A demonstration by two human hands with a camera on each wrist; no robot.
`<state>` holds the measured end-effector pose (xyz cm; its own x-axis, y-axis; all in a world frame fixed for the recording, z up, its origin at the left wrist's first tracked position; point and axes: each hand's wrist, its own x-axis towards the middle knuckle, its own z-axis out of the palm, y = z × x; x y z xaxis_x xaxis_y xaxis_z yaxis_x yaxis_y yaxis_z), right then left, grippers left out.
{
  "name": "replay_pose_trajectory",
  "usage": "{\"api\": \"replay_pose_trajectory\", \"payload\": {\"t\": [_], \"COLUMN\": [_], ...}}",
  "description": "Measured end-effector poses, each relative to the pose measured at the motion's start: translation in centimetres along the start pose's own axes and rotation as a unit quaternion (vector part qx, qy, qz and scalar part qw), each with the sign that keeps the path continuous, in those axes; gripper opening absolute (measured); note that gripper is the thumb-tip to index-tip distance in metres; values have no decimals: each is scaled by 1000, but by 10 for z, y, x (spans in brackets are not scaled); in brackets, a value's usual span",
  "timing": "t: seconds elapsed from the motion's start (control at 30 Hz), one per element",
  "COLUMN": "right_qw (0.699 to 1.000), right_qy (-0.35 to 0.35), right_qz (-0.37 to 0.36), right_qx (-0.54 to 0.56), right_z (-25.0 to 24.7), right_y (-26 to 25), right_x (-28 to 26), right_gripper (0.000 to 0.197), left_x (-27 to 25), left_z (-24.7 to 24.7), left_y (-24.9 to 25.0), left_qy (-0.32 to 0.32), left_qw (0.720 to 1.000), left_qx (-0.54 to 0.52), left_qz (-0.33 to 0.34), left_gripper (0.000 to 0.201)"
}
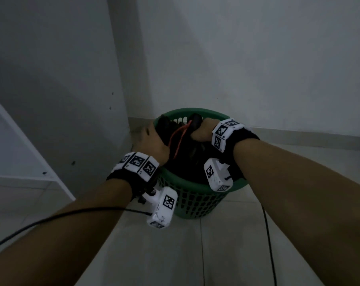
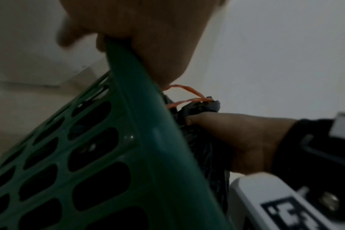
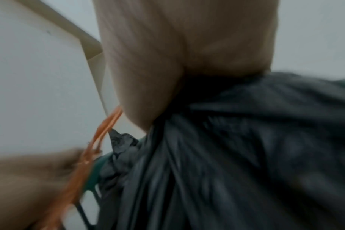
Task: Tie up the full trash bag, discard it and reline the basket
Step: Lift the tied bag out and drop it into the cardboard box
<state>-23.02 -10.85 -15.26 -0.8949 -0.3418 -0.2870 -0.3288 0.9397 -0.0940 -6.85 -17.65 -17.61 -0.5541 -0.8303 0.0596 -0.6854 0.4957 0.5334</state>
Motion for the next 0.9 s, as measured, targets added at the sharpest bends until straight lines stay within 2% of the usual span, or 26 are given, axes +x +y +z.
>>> {"api": "replay_pose_trajectory", "payload": {"t": [0.03, 0.07, 0.1, 0.13, 0.17, 0.27, 0.37, 0.43, 0.5, 0.6, 0.67, 0.73, 0.8, 0.9], "right_qw": [991, 991, 983, 974, 960, 932, 913, 911, 908, 903, 903, 902, 903, 908], "right_qy": [-59, -6, 2, -19, 0, 75, 145, 155, 173, 181, 163, 141, 114, 92], "right_qz": [-116, -125, -131, -166, -194, -154, -136, -136, -116, -97, -93, -86, -74, -56], "right_qx": [35, 54, 125, 155, 203, 319, 356, 356, 365, 378, 386, 398, 408, 406], "right_z": [-5, -14, -26, -30, -36, -53, -75, -84, -92, -112, -135, -163, -192, -242], "right_y": [1, -4, -1, 4, 8, 0, -3, 0, 7, 20, 26, 31, 31, 24], "right_x": [2, -14, -19, -33, -37, -57, -65, -68, -71, -69, -73, -82, -95, -122], "right_gripper": [36, 29, 21, 14, 13, 26, 27, 29, 40, 46, 46, 38, 30, 28], "left_x": [3, 6, 6, 6, 7, 4, 0, 0, 0, 6, 21, 34, 15, -17], "left_z": [4, 7, 8, 7, 6, 1, 0, 3, 6, 8, 12, 14, -29, -110], "left_y": [-6, -9, -10, -10, -8, -2, -2, -5, -9, -15, -27, -37, -6, 61], "left_qy": [-7, -5, 1, 1, 1, -13, -9, -1, -4, -38, -70, -96, -116, -167], "left_qw": [999, 998, 997, 997, 997, 999, 998, 997, 995, 992, 989, 986, 981, 965], "left_qx": [-45, -68, -77, -75, -69, -42, -61, -78, -103, -122, -127, -116, -117, -144], "left_qz": [-1, 9, 22, 23, 25, 22, 23, 21, 17, 5, -27, -71, -105, -145], "left_gripper": [59, 56, 51, 48, 46, 45, 48, 45, 43, 45, 49, 65, 81, 63]}}
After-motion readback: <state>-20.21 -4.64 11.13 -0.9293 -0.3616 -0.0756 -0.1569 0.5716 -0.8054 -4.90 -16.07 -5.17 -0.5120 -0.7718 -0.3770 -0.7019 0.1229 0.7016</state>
